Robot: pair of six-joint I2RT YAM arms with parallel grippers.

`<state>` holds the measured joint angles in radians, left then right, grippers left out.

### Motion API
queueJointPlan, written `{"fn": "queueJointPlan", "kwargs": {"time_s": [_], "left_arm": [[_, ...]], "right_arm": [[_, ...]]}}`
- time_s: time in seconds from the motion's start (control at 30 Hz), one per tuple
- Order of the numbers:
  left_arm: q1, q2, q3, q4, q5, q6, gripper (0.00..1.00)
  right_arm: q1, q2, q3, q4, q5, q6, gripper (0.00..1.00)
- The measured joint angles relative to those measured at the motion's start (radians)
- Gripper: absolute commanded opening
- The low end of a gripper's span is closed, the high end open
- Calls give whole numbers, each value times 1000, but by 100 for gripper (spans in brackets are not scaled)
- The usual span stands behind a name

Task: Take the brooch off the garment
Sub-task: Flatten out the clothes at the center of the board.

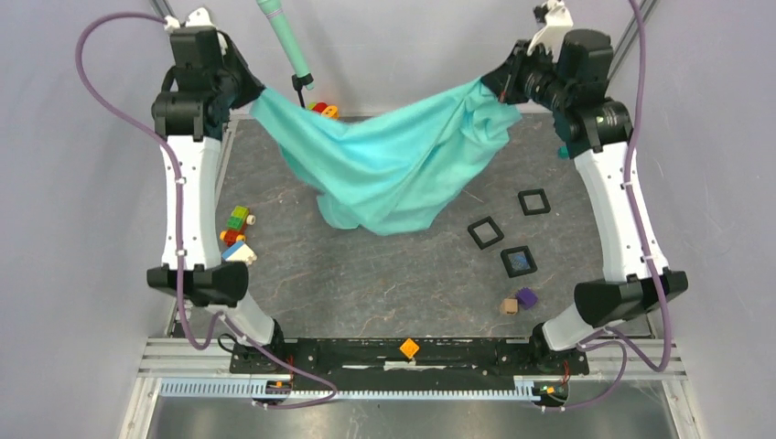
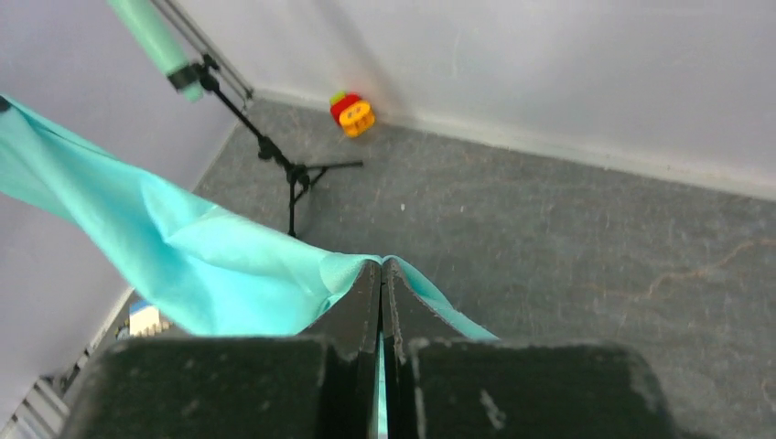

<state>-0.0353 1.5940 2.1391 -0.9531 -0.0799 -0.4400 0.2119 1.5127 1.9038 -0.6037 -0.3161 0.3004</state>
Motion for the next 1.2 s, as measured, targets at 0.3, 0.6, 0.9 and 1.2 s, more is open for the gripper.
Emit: {"fn": "queueJointPlan", "kwargs": {"time_s": [0.3,0.6,0.9,1.2], "left_arm": [[74,-74,33,-18,56,0,2],[79,-430,-750,145,138,-2,2],[79,-438,-1100,222,165,-15,2],[79,-482,-1122,273,117,-14,2]], "right_arm": [[-35,-108,-74,122,-87,7,0],[252,-459,-925,259,-119,8,0],[640,-353,-1411,327,-38,77,44],[669,-346,-1283,293,176,69,63]]}}
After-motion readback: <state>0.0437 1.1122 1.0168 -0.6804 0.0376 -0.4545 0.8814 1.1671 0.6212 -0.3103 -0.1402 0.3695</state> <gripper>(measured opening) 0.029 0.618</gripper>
